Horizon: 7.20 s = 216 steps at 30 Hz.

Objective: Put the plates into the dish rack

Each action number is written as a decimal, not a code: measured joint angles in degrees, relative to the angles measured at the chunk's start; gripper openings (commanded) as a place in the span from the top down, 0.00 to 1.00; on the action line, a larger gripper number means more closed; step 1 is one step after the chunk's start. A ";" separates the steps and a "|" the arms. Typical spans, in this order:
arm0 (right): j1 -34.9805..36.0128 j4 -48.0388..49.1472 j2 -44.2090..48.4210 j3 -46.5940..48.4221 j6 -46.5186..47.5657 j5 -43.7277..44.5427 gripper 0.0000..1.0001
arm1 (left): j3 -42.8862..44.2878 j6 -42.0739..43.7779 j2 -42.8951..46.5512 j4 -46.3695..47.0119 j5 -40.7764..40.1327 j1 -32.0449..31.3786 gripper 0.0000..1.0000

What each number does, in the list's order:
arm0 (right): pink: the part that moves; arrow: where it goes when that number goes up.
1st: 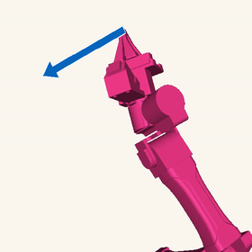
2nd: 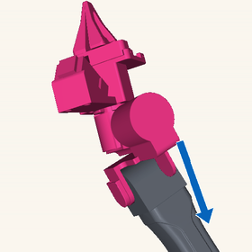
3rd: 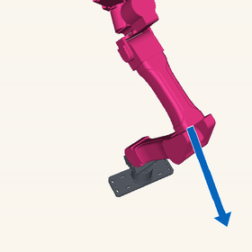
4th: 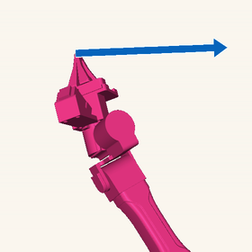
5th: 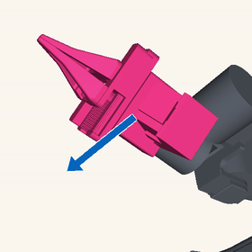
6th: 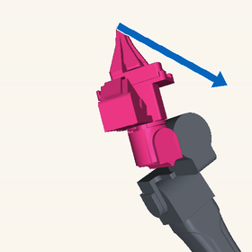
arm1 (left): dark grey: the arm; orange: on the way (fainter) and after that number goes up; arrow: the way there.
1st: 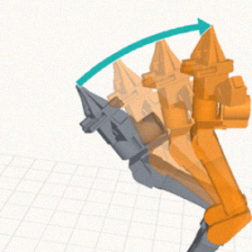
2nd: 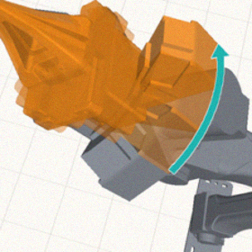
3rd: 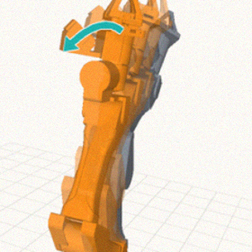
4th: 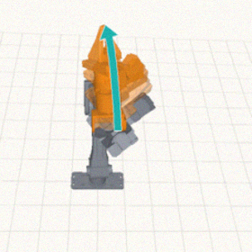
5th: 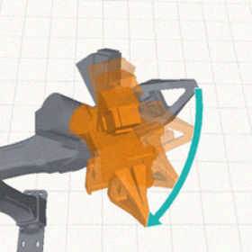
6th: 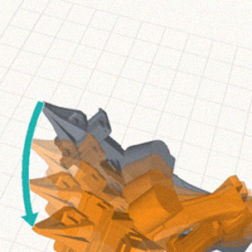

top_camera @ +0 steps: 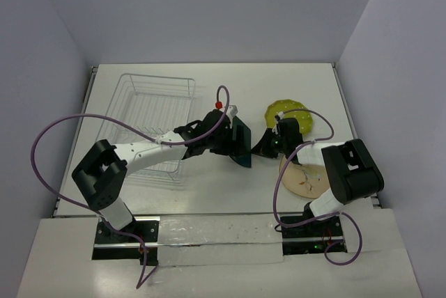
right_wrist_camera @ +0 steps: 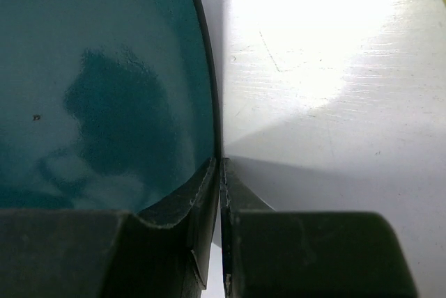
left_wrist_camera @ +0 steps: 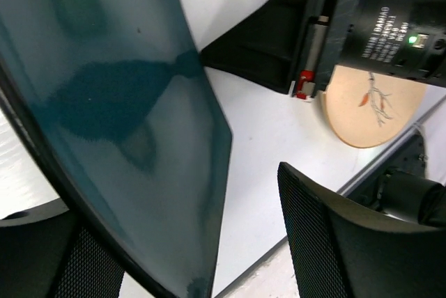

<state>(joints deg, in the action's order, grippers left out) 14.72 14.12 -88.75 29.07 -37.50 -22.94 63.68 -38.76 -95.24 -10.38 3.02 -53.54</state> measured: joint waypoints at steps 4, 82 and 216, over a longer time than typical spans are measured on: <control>0.15 -0.18 0.00 0.14 0.04 0.30 0.87 | 0.00 -0.03 1.33 -2.42 -1.64 0.00 0.17; 0.26 -33.68 35.00 9.32 10.36 17.46 0.10 | -6.66 26.96 43.61 -22.54 -35.01 35.88 1.00; -24.41 -38.50 12.59 26.71 8.85 27.19 0.13 | 21.17 16.34 13.54 -14.84 -16.21 15.02 0.01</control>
<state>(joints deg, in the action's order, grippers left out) -9.69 -24.39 -76.16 55.79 -28.65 4.26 84.85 -22.42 -81.70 -25.22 -13.18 -38.51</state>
